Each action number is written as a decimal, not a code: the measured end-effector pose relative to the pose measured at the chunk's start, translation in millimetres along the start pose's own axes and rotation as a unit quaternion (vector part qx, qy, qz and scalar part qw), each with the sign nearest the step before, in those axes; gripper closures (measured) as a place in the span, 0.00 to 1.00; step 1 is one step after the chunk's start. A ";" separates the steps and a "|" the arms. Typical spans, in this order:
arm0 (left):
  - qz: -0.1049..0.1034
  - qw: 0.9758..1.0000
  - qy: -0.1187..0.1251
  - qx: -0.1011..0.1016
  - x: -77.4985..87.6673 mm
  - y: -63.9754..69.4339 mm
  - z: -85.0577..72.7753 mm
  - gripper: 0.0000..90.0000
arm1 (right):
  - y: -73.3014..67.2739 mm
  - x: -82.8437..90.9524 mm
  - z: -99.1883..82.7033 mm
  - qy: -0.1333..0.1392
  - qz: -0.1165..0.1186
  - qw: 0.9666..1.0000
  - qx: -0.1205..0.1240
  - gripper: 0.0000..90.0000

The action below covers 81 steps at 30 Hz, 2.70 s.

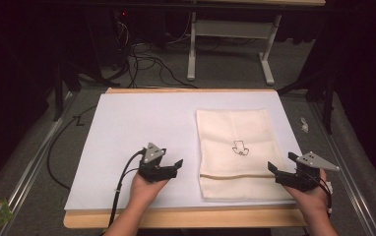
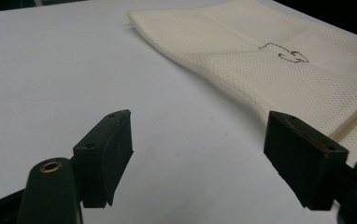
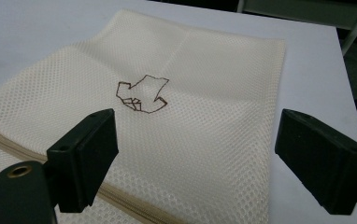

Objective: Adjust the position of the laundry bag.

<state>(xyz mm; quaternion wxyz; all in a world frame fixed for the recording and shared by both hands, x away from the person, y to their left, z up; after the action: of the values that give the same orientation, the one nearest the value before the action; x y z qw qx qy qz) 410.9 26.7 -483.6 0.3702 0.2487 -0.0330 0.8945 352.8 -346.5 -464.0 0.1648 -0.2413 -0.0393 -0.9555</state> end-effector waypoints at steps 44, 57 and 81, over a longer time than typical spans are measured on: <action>0.111 0.988 -0.068 0.084 -3.7 -75.5 -21.0 0.96 | -2.1 -4.8 -3.1 -0.001 0.019 0.999 -0.031 0.24; 0.079 0.996 -0.050 -0.009 59.2 -56.5 -29.3 0.43 | -7.2 -7.8 -3.0 -0.004 0.041 0.999 -0.028 0.35; 0.063 0.998 -0.018 -0.007 69.8 -53.2 -29.5 0.42 | -59.8 -38.4 -14.0 -0.084 0.088 0.993 0.013 0.68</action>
<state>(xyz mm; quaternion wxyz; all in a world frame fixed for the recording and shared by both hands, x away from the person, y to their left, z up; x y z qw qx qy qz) 392.5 117.4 -483.3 0.3139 0.2598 -0.0615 0.9111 358.4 -281.0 -494.2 0.2474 -0.3208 -0.0436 -0.9132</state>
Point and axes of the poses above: each handheld gripper's, and its own axes: x roughly backward along the jaws, z roughly out of its top, y roughly to its right, the point moved 6 cm from there along -x, roughly forward along the jaws, and after that the axes turned 1 degree about y, right-handed, at the moved point
